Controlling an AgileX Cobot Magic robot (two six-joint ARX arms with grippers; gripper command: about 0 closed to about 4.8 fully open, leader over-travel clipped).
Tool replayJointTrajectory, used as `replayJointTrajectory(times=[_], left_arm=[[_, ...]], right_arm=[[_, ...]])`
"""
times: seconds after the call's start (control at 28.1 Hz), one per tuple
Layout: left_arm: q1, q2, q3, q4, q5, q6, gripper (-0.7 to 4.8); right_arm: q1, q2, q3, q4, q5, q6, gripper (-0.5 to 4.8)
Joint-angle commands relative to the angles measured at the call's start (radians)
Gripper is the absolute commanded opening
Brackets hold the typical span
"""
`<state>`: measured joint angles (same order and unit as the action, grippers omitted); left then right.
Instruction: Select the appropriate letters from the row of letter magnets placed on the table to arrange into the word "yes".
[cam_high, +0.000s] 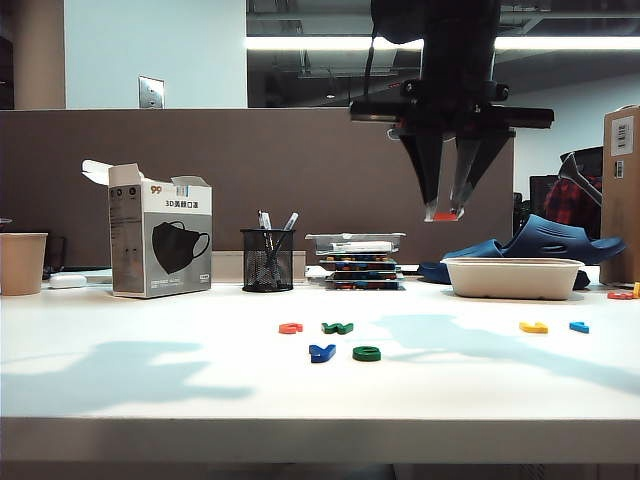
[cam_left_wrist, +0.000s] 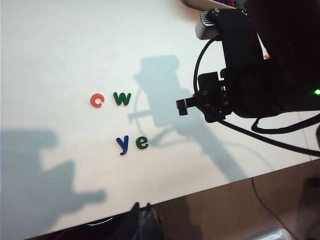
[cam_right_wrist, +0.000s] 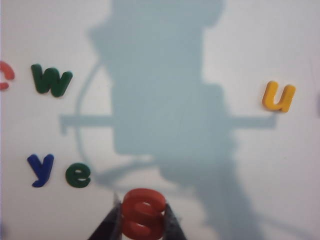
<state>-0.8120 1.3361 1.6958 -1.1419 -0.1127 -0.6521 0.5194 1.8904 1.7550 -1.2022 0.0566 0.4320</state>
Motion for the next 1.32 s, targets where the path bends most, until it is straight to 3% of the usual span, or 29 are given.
replayJointTrajectory(times=[0.04, 0.61, 1.32], left_arm=[[0.001, -0.003, 0.004, 0.006, 0.000, -0.003, -0.05], [0.001, -0.003, 0.004, 0.006, 0.000, -0.003, -0.05], [0.001, -0.003, 0.004, 0.006, 0.000, -0.003, -0.05]], right_arm=[[0.007, -0.032, 0.003, 0.002, -0.031, 0.007, 0.85], [0.010, -0.073, 0.000, -0.022, -0.037, 0.037, 0.85], [0.010, -0.088, 0.000, 0.029, -0.118, 0.048, 0.85]])
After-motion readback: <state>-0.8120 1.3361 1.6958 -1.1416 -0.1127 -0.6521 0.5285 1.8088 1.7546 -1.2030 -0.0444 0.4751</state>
